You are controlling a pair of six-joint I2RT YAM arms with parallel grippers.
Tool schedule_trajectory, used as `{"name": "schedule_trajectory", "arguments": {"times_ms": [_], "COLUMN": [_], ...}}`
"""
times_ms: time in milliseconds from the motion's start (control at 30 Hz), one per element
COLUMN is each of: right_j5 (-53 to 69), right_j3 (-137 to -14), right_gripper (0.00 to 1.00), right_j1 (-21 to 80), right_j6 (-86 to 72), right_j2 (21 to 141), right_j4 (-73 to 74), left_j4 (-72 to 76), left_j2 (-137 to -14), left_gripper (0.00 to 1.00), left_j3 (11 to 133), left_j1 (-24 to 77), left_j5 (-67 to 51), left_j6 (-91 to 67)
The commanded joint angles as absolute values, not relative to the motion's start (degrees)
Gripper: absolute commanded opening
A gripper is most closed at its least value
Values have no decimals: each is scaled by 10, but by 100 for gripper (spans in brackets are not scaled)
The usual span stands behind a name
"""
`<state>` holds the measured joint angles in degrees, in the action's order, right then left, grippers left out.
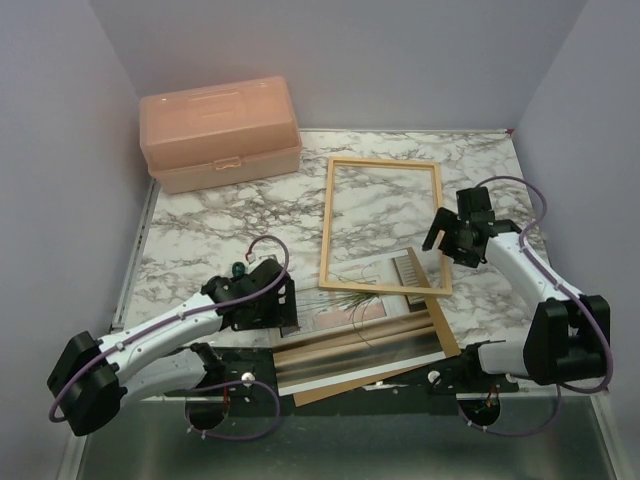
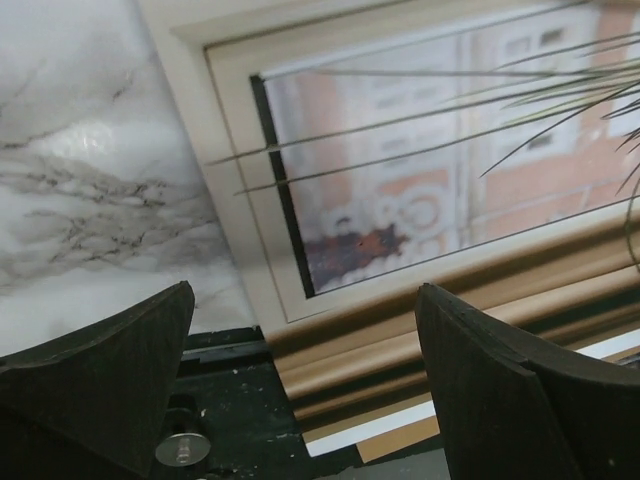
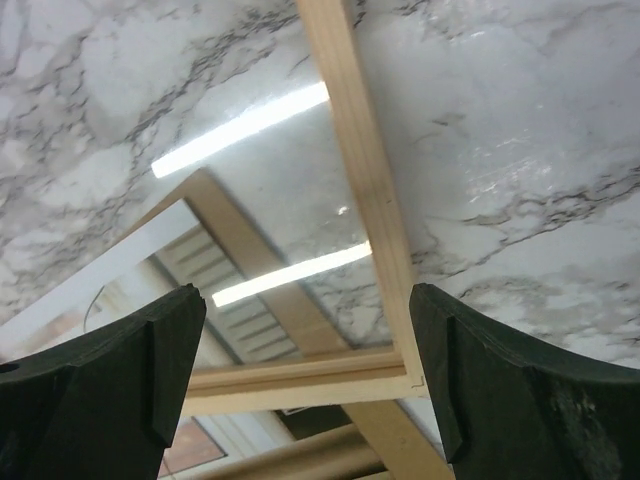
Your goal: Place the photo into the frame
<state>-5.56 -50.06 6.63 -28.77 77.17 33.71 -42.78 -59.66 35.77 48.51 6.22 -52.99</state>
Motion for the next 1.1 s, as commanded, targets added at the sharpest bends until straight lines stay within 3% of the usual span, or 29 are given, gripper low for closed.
{"name": "schedule_trajectory", "arguments": {"times_ms": [0, 500, 833, 1067], "right_j5": [48, 78, 58, 56], "right_j3": [-478, -423, -411, -379], "right_gripper": [92, 92, 92, 92], "right_j1": [64, 236, 392, 465], "right_j6": [-300, -413, -509, -558], "right_j2": [735, 718, 707, 730], "right_j4": [356, 311, 276, 213], "left_j4": [-399, -308, -320, -283], "left_j2": [-528, -392, -314, -272], "left_gripper": [92, 76, 69, 54], "left_j3": [287, 144, 145, 130], "left_j1": [481, 480, 480, 480], "left_j5": [-1, -143, -133, -131], "left_j6": [-578, -670, -685, -705]}}
